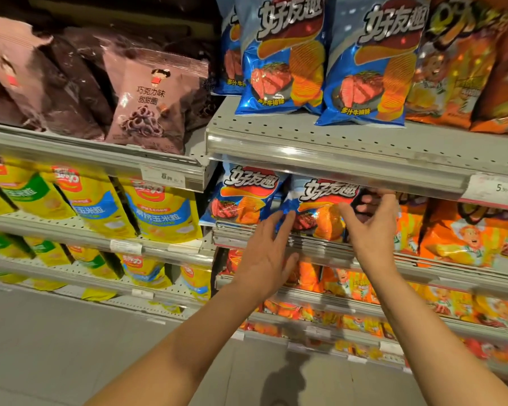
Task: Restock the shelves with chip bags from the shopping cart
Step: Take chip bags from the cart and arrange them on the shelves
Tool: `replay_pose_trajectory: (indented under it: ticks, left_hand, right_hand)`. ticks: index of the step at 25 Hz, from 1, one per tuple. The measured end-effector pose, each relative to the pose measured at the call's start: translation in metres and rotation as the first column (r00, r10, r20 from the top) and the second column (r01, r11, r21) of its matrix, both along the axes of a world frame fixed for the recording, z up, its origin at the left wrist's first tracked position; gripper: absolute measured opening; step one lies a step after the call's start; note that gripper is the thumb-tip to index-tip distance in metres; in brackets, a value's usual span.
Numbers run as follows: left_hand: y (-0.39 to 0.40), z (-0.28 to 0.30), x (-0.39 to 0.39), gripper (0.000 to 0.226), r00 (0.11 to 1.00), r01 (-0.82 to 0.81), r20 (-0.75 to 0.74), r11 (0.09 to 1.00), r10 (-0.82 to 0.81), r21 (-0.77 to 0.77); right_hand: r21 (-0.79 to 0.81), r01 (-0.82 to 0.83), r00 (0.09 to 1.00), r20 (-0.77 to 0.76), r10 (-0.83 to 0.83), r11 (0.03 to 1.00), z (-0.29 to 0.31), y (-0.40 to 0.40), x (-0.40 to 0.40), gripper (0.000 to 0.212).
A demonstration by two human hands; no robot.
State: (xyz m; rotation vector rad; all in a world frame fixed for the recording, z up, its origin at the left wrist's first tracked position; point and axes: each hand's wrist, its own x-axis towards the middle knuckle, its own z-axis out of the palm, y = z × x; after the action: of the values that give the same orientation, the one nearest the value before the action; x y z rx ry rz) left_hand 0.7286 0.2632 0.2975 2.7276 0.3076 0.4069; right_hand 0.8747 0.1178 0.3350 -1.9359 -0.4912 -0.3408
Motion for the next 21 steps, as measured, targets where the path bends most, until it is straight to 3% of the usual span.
replay_pose_trajectory:
  ticks: [2, 4, 9, 13, 17, 19, 21]
  left_hand:
    - [0.002, 0.001, 0.003, 0.077, 1.000, -0.028, 0.016, 0.995, 0.026, 0.096]
    - [0.006, 0.001, 0.006, 0.076, 0.999, -0.049, -0.005, 0.986, 0.050, 0.160]
    - [0.031, -0.003, 0.010, 0.080, 0.972, -0.236, 0.027, 0.962, 0.235, 0.137]
    - [0.056, -0.005, 0.012, 0.085, 0.988, -0.152, -0.026, 0.985, 0.154, 0.082]
    - [0.066, -0.003, 0.001, 0.075, 0.984, -0.011, 0.174, 0.990, 0.035, -0.137]
    - [0.073, -0.005, -0.005, 0.065, 0.949, -0.099, 0.288, 0.989, 0.126, -0.105]
    - [0.081, -0.006, -0.007, 0.063, 0.924, -0.230, 0.290, 0.968, 0.250, -0.102]
  right_hand:
    - [-0.136, -0.091, 0.988, 0.109, 0.106, 0.987, 0.006, 0.003, -0.010, 0.045]
    - [-0.344, -0.139, 0.981, 0.083, 0.178, 0.929, 0.008, 0.014, -0.014, 0.057]
    - [-0.611, -0.050, 0.990, 0.073, 0.118, 0.790, 0.010, 0.037, -0.007, 0.063]
    - [-0.659, -0.015, 0.991, 0.090, 0.098, 0.752, 0.013, 0.050, -0.004, 0.071]
    - [-0.671, -0.031, 0.991, 0.076, 0.110, 0.741, 0.016, 0.053, -0.004, 0.077]
    - [-0.640, -0.053, 0.995, 0.034, 0.098, 0.767, 0.016, 0.049, -0.003, 0.080]
    - [-0.603, -0.035, 0.998, 0.026, 0.063, 0.797, 0.013, 0.043, -0.003, 0.079]
